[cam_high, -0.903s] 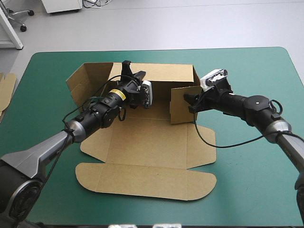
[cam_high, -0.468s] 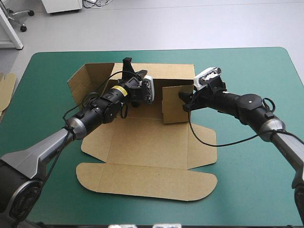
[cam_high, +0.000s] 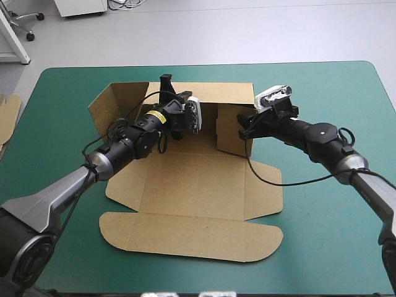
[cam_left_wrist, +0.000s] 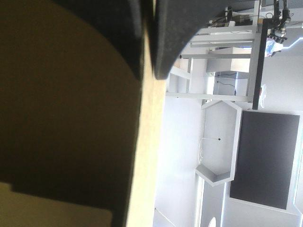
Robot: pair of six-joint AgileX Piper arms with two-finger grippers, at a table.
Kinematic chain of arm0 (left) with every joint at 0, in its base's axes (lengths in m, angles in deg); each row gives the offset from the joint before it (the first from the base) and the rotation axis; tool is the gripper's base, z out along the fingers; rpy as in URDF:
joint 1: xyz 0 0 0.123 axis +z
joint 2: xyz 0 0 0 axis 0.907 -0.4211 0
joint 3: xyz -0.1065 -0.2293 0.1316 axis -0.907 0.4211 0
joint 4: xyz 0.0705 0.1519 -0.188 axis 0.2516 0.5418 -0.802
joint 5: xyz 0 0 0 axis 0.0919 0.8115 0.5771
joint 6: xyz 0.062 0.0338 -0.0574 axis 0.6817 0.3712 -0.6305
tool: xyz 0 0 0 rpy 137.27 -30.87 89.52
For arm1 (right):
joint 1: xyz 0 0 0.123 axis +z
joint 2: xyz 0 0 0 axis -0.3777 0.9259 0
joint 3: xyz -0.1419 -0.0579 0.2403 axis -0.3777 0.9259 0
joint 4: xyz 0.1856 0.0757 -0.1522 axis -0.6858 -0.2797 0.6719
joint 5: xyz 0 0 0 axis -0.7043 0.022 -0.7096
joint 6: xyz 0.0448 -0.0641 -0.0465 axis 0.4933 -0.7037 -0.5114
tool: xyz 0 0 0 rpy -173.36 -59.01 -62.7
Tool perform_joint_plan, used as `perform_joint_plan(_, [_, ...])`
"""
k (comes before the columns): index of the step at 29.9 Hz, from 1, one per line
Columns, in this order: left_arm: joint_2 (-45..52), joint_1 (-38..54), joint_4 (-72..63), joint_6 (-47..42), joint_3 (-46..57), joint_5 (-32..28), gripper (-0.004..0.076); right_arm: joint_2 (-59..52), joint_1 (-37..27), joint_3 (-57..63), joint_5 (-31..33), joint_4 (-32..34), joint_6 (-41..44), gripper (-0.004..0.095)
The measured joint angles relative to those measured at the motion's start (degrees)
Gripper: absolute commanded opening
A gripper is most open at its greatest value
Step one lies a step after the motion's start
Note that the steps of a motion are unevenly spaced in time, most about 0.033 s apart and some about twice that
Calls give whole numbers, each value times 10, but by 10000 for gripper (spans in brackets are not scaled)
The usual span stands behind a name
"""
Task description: Fold the box
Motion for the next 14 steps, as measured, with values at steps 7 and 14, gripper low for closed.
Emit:
perform_joint_plan(7, [-16,-1,-29,7,-23,15,-15,10,0,-1,-16,0,29,560])
perform_joint_plan(14, [-32,-6,-35,9,-55,40,-15,28,0,-20,-21,-2,55,495])
